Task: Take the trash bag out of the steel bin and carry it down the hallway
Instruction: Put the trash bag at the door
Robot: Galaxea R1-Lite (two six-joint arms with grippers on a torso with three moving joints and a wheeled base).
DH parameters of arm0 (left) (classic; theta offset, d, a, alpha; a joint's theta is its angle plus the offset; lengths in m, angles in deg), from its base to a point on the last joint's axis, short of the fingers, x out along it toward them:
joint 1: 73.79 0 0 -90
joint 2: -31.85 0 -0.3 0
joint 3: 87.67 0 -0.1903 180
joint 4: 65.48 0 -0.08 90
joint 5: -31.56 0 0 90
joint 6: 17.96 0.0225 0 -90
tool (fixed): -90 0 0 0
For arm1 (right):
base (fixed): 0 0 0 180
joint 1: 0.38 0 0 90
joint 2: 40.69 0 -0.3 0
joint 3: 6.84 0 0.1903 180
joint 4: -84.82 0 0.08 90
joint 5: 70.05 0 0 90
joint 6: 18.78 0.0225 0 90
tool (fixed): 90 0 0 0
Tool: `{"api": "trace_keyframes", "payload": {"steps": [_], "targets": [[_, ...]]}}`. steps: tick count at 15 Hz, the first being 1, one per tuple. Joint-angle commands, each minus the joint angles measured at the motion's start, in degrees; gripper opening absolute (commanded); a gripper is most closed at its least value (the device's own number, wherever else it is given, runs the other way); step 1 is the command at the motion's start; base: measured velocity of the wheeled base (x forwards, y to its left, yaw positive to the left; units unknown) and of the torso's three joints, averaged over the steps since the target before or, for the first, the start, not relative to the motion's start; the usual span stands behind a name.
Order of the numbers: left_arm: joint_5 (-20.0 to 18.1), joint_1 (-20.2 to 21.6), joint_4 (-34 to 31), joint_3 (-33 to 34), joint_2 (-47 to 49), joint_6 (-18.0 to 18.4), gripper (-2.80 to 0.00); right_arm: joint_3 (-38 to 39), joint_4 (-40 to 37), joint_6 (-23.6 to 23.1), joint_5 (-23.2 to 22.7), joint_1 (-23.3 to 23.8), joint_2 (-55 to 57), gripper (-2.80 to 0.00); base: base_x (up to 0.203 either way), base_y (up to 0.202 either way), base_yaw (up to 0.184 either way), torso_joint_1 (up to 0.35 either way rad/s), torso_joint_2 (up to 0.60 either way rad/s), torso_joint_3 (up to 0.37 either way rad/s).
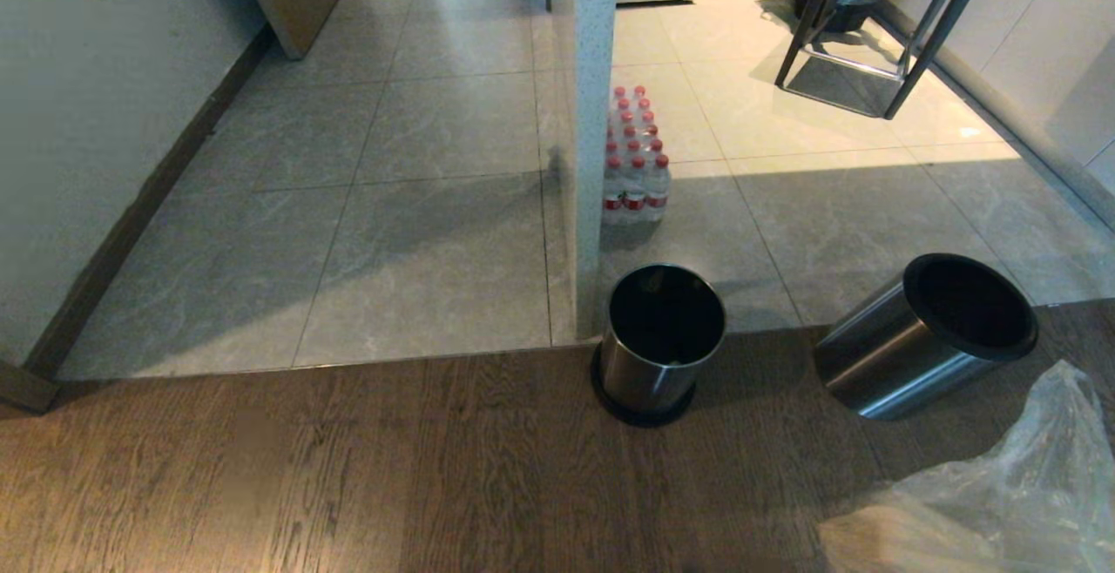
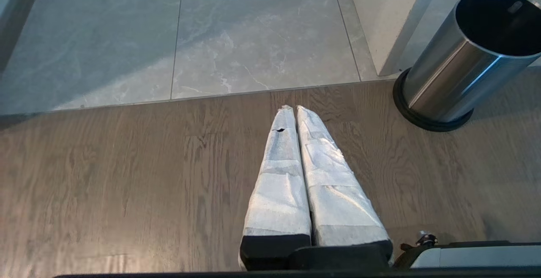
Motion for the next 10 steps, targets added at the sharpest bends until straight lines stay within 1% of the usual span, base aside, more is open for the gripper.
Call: {"api": "trace_keyframes", "payload": {"steps": [1,4,10], "targets": [[0.0,0.0,-0.2,-0.1,0.0,0.1,-2.8,0.1,0.0,0.0,0.0,0.0,0.3,-2.8,0.0,0.0,0.0,0.0,0.0,0.0],[0.0,0.0,0.0,0.0,-0.1,-0.2,-2.8,0.1,0.0,0.0,0.0,0.0,0.3,-2.8,0.0,0.0,0.0,0.0,0.0,0.036],[0.0,0.0,0.0,0.0,-0.1,-0.4,-2.8,0.1,0.0,0.0,0.0,0.0,0.3,-2.8,0.0,0.0,0.0,0.001,0.0,0.181]]}}
